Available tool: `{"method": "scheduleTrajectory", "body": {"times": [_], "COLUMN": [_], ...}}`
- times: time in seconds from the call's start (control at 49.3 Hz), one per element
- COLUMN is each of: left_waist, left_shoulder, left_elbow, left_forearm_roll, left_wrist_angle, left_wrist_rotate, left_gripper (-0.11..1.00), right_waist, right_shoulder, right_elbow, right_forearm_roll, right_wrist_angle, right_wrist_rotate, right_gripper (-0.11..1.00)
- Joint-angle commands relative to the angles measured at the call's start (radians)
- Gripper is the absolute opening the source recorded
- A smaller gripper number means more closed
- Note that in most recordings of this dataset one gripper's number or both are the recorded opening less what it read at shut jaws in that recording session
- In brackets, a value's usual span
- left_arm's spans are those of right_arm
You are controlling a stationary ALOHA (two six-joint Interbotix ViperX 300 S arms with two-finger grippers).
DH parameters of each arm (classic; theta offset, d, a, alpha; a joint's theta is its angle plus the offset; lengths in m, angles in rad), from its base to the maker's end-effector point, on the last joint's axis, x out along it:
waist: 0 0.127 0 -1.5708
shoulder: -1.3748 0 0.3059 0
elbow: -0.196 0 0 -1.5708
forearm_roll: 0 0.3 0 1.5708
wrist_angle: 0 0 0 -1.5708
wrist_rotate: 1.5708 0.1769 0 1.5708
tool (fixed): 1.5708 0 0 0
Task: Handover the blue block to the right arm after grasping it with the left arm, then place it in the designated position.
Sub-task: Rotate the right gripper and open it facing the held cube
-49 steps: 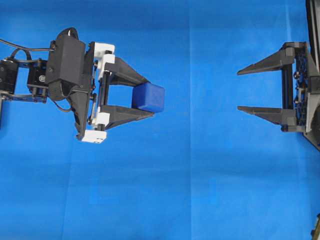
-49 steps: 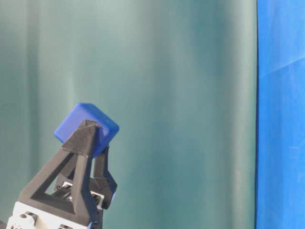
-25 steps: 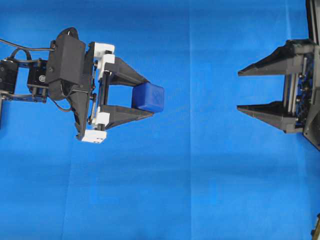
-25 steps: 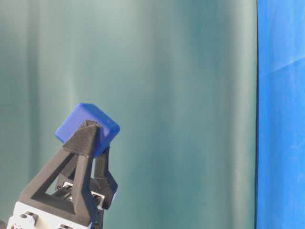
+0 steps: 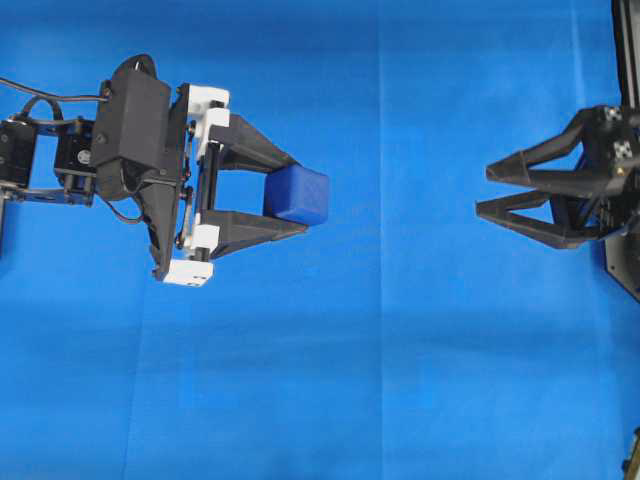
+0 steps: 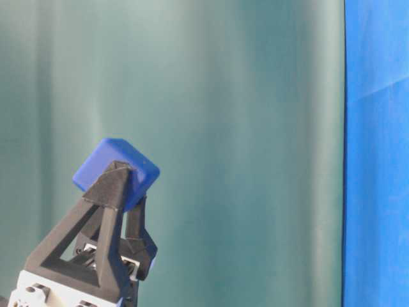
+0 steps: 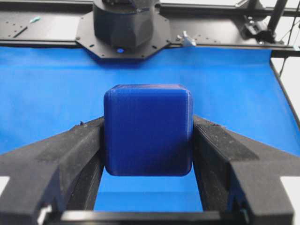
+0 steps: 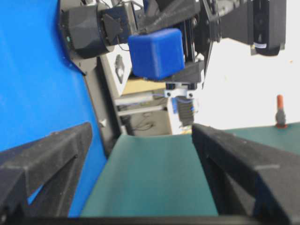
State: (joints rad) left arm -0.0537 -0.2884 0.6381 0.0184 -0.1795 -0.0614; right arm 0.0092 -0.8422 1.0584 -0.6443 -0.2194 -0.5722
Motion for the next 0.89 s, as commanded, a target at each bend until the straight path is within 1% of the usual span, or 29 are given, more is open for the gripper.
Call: {"method": "scheduleTrajectory", "body": {"times": [0.0,0.162,0.243,0.872], "left_waist": [0.002,0.002,0.002,0.002], "left_shoulder": [-0.017,-0.017,-0.017,-0.015], "left_elbow": [-0.011,-0.011,-0.011,-0.012], "left_forearm_roll": [-0.002,-0.002,-0.002,-0.002], "left_wrist_angle": [-0.012,-0.012,-0.012,-0.014], "left_wrist_rotate": [-0.002,-0.002,-0.002,-0.003], "left_gripper": [0.48,0.48,0.48,0.48], "right_waist": [0.002,0.002,0.003,0.002], "right_shoulder": [0.002,0.005,0.006,0.008], "right_elbow": [-0.026,-0.026,-0.026,-0.026], "right_forearm_roll": [-0.020,-0.063,-0.071,-0.071], "right_wrist_angle": [-0.006,-0.002,-0.002,0.003], "right_wrist_rotate": [-0.005,-0.015,-0.018,-0.018], "right_gripper": [0.97,0.97,0.97,0.97]}}
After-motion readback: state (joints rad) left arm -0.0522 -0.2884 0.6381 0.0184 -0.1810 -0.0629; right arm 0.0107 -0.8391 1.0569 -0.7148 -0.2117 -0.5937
